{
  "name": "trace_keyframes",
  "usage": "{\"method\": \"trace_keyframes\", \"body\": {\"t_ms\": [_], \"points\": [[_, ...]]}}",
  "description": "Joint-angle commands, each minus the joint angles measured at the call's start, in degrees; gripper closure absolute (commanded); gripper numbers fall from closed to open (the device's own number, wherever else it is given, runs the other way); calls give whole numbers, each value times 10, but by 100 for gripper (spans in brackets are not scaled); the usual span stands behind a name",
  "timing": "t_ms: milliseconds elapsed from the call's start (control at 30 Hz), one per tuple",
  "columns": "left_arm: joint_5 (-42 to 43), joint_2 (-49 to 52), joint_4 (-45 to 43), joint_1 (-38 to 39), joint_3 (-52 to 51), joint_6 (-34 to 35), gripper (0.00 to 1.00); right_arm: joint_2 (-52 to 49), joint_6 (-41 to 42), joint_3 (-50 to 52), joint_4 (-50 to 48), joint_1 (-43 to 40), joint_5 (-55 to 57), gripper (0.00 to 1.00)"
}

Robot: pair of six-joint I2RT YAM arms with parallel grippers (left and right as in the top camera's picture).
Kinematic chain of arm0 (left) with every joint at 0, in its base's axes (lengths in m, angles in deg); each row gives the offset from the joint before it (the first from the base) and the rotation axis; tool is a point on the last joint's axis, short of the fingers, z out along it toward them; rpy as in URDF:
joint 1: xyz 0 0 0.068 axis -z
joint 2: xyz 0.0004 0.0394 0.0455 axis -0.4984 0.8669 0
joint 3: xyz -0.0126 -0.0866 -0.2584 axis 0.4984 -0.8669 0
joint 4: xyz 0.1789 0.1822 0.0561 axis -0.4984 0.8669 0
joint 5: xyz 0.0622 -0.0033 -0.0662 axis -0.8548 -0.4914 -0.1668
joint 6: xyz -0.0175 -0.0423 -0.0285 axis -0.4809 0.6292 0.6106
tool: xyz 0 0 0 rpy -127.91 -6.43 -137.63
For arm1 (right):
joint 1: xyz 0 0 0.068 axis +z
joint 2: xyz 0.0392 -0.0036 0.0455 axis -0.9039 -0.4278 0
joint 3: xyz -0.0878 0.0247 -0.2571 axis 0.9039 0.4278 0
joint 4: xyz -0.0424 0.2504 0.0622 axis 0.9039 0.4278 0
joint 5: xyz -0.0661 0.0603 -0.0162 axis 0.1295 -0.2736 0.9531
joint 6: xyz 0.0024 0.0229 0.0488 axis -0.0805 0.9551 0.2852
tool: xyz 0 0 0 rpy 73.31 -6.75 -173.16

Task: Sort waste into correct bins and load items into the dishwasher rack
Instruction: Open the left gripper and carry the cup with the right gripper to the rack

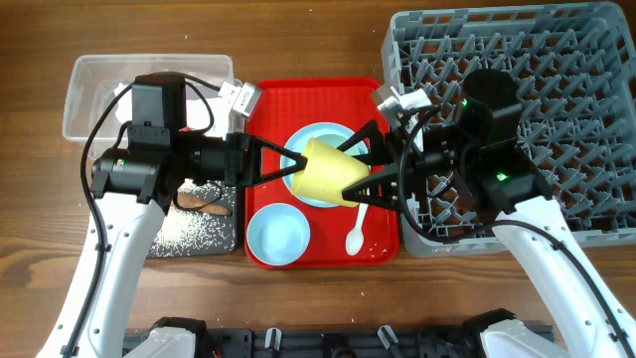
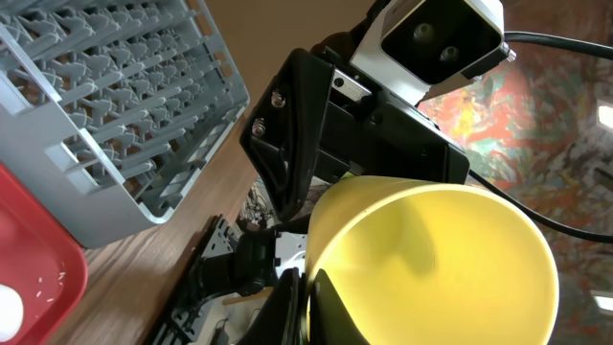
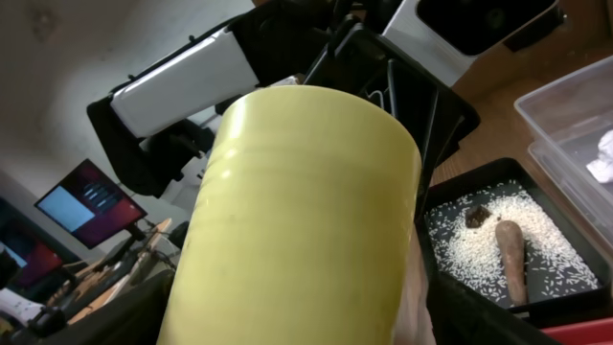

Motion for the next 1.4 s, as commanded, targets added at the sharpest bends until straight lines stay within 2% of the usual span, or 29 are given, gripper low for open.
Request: {"method": "trace_keyframes", "body": {"t_ms": [0,67,200,433,567,733,1033,1267,1367], "points": [[10,3,-2,2,-3,-15,96,7,-2,-8,0,5,28,25],[10,3,-1,2,-3,-14,96,7,-2,-8,0,5,43,28],[7,3,-1,15,-3,-17,96,7,-2,-8,0,4,77,29],[-80,3,-1,39,-3,-16,95,7,-16,-8,0,4,107,33],[-101,3,-1,39,-3,-16,94,7,-17,-8,0,4,113,37],[-111,3,-1,39,-3,-16,93,7,-17,-8,6,3,153,37],[-259,3,-1,39,-3,-14,83,7,-47,-8,97,3,297,37],[-302,3,5,39,-3,-14,82,8,-45,-9,111,3,343,41],[-358,3,26,39,-3,-14,83,8,-45,-19,148,2,389,42]]}}
